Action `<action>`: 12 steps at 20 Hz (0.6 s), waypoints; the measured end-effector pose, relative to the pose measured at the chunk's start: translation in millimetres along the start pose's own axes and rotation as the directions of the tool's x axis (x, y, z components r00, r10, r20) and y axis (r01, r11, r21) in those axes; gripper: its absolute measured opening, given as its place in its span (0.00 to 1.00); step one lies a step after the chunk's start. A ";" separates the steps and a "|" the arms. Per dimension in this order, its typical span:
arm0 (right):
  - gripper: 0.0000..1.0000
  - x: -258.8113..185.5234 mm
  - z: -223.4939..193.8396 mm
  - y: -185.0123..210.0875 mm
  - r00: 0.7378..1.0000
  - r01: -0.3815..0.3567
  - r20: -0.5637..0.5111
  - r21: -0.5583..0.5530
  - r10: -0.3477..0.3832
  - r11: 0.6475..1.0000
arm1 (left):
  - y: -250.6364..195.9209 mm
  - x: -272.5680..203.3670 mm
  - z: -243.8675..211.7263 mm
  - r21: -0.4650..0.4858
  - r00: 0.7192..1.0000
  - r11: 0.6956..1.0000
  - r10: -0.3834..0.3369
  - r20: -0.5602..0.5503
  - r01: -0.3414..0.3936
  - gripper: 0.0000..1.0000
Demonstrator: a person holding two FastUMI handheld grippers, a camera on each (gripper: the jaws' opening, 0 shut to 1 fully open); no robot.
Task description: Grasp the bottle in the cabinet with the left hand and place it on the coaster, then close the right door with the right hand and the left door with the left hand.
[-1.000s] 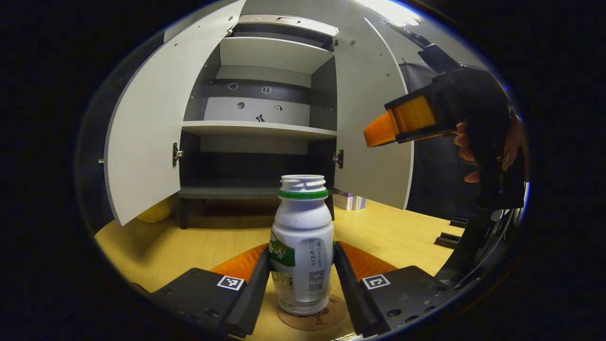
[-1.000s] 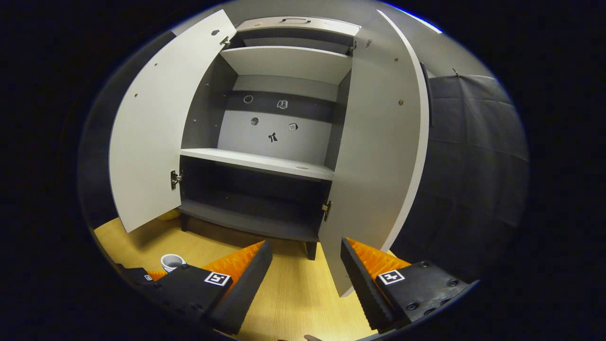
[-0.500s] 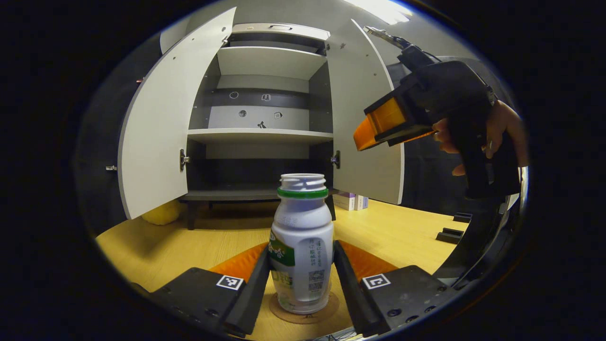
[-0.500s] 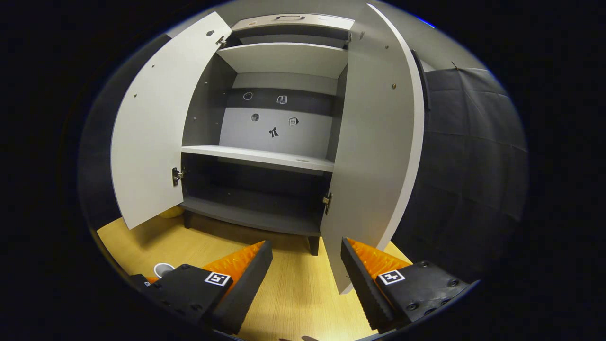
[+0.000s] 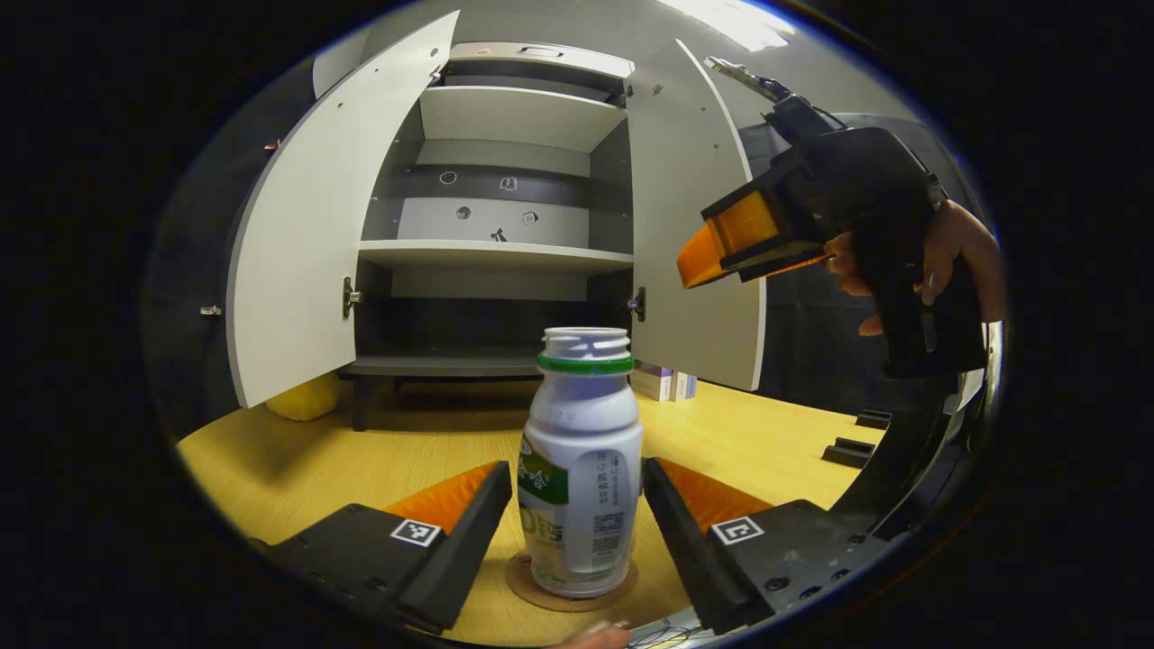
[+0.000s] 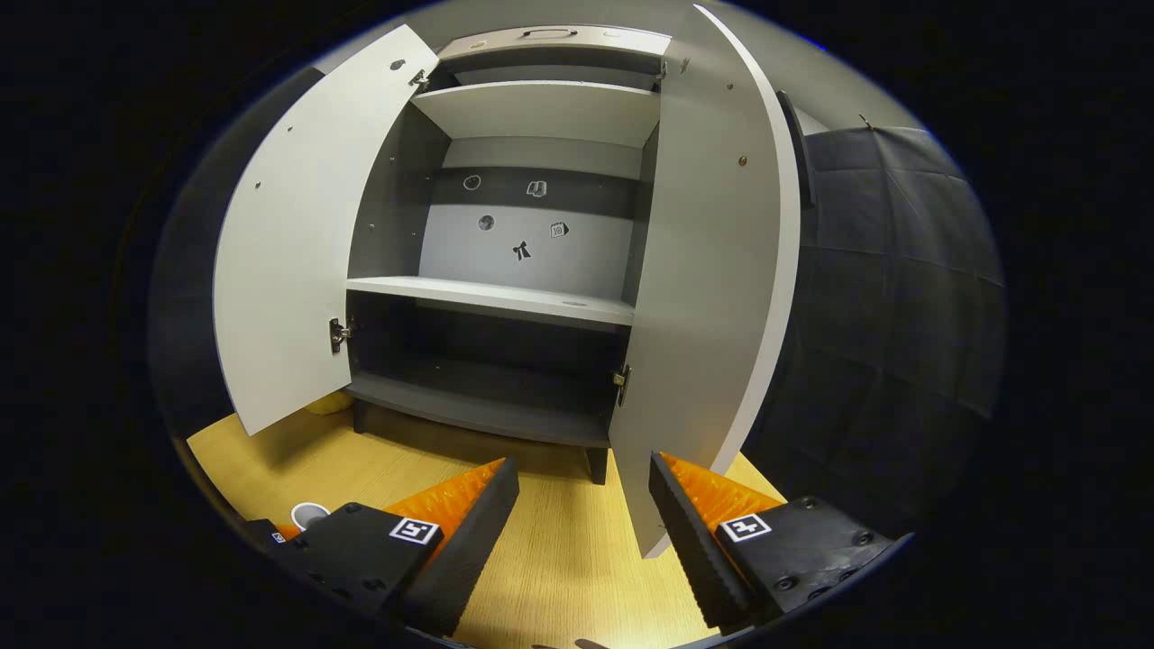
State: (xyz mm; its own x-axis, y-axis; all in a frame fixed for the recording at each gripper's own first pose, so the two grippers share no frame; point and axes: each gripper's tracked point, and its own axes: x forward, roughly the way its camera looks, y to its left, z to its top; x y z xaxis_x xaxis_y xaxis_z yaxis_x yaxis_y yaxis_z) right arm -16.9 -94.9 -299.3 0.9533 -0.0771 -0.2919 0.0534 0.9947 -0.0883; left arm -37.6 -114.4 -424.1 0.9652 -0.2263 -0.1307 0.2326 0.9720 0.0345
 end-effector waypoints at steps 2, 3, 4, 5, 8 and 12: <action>0.97 -1.1 1.7 0.5 1.000 0.000 0.001 0.001 0.000 1.000 | 2.0 2.0 2.2 0.035 1.000 0.999 0.009 -0.005 -0.009 0.96; 0.97 -2.5 3.0 0.8 1.000 -0.001 -0.002 -0.003 0.001 1.000 | 4.1 2.5 9.4 0.054 1.000 0.998 0.017 0.010 -0.018 0.96; 0.97 -3.8 5.0 0.4 1.000 -0.001 -0.001 -0.011 0.001 1.000 | 5.0 2.9 19.1 0.071 0.999 0.997 0.023 0.028 -0.025 0.96; 0.97 -6.1 8.9 -0.3 1.000 0.000 0.003 -0.021 0.000 1.000 | 5.4 4.3 29.6 0.085 0.999 0.996 0.021 0.049 -0.025 0.96; 0.97 -16.7 24.3 -3.5 1.000 0.001 0.010 -0.037 -0.001 0.999 | 0.3 7.9 68.9 0.085 0.995 0.996 -0.008 0.102 -0.001 0.96; 0.97 -37.3 58.5 -11.3 0.999 0.013 0.031 -0.031 -0.012 0.999 | 0.2 8.5 125.1 0.045 0.990 0.998 -0.040 0.134 0.035 0.96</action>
State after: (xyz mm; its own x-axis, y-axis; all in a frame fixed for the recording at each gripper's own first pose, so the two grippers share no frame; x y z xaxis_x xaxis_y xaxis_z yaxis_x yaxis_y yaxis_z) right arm -35.7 -99.3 -231.7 0.9615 -0.0869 -0.2608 0.0566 0.9910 -0.1215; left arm -14.5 -124.2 -301.2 0.9623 -0.2719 0.0023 0.2710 0.9597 0.0745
